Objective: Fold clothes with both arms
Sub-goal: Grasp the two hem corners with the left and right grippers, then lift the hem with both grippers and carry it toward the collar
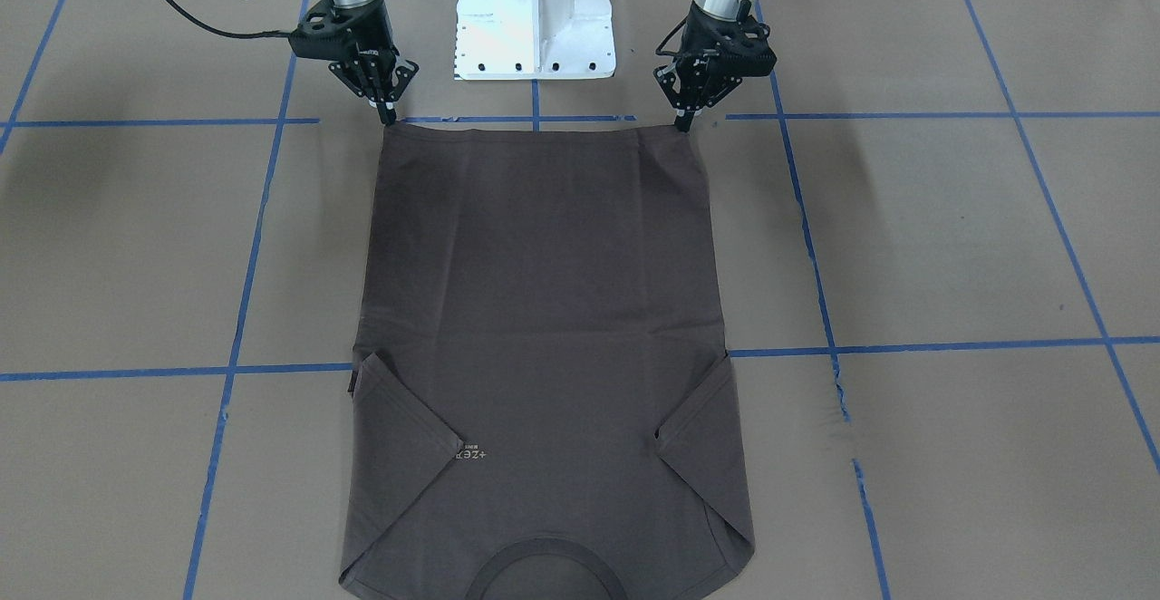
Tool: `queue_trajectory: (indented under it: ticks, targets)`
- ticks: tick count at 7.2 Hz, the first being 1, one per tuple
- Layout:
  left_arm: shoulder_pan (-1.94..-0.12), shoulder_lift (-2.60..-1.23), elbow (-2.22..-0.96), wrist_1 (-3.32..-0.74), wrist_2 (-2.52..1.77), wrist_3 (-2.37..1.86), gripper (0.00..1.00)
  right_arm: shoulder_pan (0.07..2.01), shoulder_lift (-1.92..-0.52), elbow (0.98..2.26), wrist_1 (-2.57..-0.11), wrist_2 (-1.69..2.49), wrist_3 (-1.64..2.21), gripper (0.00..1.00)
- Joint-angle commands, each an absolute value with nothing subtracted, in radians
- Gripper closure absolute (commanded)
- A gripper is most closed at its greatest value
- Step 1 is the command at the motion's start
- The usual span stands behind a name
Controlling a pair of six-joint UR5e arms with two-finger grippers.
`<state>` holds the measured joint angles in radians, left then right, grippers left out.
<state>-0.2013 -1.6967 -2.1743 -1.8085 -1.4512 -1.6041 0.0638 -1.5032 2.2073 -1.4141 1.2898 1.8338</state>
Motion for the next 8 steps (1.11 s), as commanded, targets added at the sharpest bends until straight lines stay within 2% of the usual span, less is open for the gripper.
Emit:
queue_trajectory:
  ticks: [1,2,3,5,6,7,8]
  targets:
    - [-0.201,-1.719,-2.453,-1.513,-1.538,-1.591,1.0,0.058,-1.506,2.47,-1.629,1.333,1.833,1.0]
    - [-0.206,-1.762,-2.593,-1.361,-1.607,-1.591,1.0,0.028,-1.503,2.619,-1.772,1.357,1.833,1.0]
    - [-0.227,-1.793,-2.668,-1.286,-1.646,-1.591,1.0,0.022,-1.468,2.735,-1.904,1.383,1.833,1.0]
    - [-0.264,-1.812,-2.642,-1.278,-1.675,-1.544,1.0,0.073,-1.419,2.726,-1.977,1.422,1.832,1.0]
    - [-0.282,-1.859,-2.572,-1.279,-1.669,-1.463,1.0,0.125,-1.416,2.715,-1.979,1.436,1.816,1.0]
    - [-0.366,-1.921,-2.503,-1.278,-1.675,-1.392,1.0,0.228,-1.373,2.68,-1.979,1.487,1.734,1.0]
    - [-0.433,-1.937,-2.447,-1.281,-1.68,-1.325,1.0,0.339,-1.279,2.589,-1.986,1.547,1.683,1.0]
